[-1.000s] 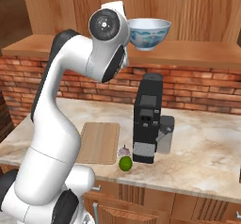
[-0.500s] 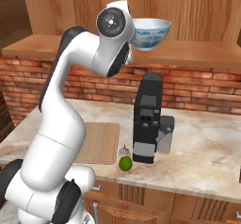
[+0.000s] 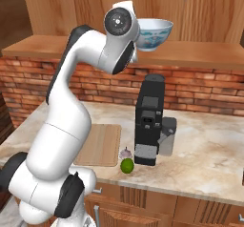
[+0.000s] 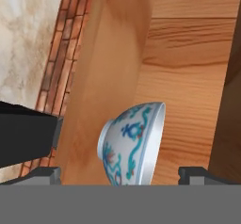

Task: Open the cabinet. Place the bowl and condiment on the counter. Then place the lime and garlic on the cutting board.

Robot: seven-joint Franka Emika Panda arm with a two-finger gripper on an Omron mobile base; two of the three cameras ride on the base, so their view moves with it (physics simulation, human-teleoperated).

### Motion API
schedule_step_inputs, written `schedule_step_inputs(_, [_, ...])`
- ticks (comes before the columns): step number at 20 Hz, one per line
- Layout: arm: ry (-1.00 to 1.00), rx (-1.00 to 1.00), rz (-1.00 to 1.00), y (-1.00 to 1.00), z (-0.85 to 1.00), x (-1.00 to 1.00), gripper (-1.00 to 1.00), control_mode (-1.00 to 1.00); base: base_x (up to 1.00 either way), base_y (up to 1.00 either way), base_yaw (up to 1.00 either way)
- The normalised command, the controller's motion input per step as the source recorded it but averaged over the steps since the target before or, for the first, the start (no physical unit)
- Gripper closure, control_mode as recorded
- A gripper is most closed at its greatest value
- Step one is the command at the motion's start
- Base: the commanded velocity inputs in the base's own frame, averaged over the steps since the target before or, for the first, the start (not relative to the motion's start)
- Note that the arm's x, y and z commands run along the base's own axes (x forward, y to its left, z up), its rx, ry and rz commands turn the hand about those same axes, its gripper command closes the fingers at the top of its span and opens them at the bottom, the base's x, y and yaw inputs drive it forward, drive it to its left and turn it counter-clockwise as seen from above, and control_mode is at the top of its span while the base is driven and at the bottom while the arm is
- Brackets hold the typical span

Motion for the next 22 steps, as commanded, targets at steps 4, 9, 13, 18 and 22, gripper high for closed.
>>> schedule_step_inputs(4, [0.0,0.0,0.0,-0.06,-0.02,0.25,-1.0,-1.0,0.0,0.0,0.0])
schedule_step_inputs(9, [0.0,0.0,0.0,-0.04,-0.04,0.23,-1.0,-1.0,0.0,0.0,0.0])
schedule_step_inputs(13, [0.0,0.0,0.0,-0.06,-0.05,0.19,-1.0,-1.0,0.0,0.0,0.0])
schedule_step_inputs(18, [0.0,0.0,0.0,-0.06,-0.05,0.17,-1.0,-1.0,0.0,0.0,0.0])
schedule_step_inputs(22, [0.0,0.0,0.0,-0.08,-0.06,0.17,-1.0,-1.0,0.0,0.0,0.0])
